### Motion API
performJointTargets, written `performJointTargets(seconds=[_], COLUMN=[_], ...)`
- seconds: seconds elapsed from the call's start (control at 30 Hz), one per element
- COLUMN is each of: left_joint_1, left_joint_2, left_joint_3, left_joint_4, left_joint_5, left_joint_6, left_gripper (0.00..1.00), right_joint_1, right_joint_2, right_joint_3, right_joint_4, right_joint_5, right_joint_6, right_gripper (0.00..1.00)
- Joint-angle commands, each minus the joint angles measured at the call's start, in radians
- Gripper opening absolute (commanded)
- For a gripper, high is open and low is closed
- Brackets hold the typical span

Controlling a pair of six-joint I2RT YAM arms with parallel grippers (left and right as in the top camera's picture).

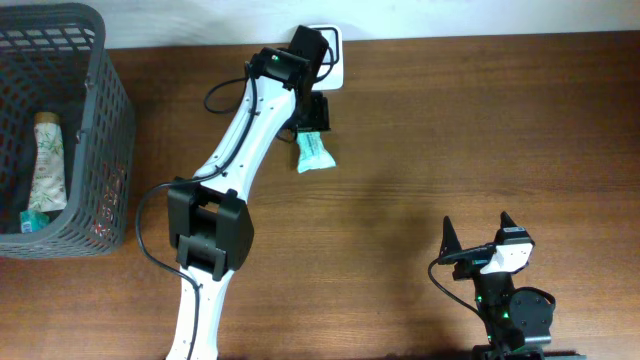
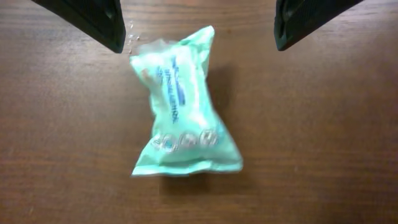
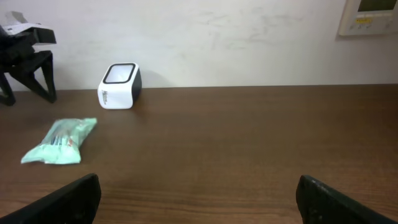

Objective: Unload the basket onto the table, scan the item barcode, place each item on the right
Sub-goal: 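Carry the green pack to the scanner and drop it on the table, then reach the left gripper into the basket and grasp the white bamboo-print tube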

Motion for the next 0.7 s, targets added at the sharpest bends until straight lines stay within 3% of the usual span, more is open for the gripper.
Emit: performJointTargets(seconds=[0.0, 0.1, 0.2, 0.27, 0.4, 0.43, 0.53, 0.67], left_joint_1=[0.010, 0.051, 0.108, 0.175, 0.409, 0.465, 0.614, 0.774], left_joint_2=[-0.023, -0.084, -0.144, -0.187, -0.253, -0.254, -0.253, -0.253], left_joint_3=[0.109, 0.285, 0.449, 0.569, 0.752, 0.769, 0.739, 0.527], left_joint_4=[-0.075, -0.120, -0.106, -0.087, 0.000, 0.022, 0.048, 0.131], left_joint_5=[-0.011, -0.011, -0.032, -0.097, -0.230, -0.266, -0.305, -0.269], left_joint_6=[-0.001, 0.014, 0.018, 0.018, 0.017, 0.018, 0.092, 0.354], left_gripper=[0.72, 0.59, 0.59, 0.66, 0.93, 1.00, 0.99, 0.99], right_joint_1=[-0.003, -0.003, -0.003, -0.003, -0.003, -0.003, -0.003, -0.003], right_joint_2=[-0.007, -0.007, -0.007, -0.007, -0.007, -0.007, -0.007, -0.007], right_joint_3=[-0.008, -0.008, -0.008, -0.008, -0.008, -0.008, -0.008, -0.008], right_joint_4=[-0.001, -0.001, -0.001, -0.001, -0.001, -0.001, -0.001, -0.001], right_joint_5=[0.006, 0.006, 0.006, 0.006, 0.006, 0.006, 0.006, 0.006], right_joint_6=[0.004, 0.004, 0.004, 0.004, 0.004, 0.004, 0.004, 0.004], right_gripper=[0.99, 0.99, 0.99, 0.99, 0.99, 0.99, 0.99, 0.99])
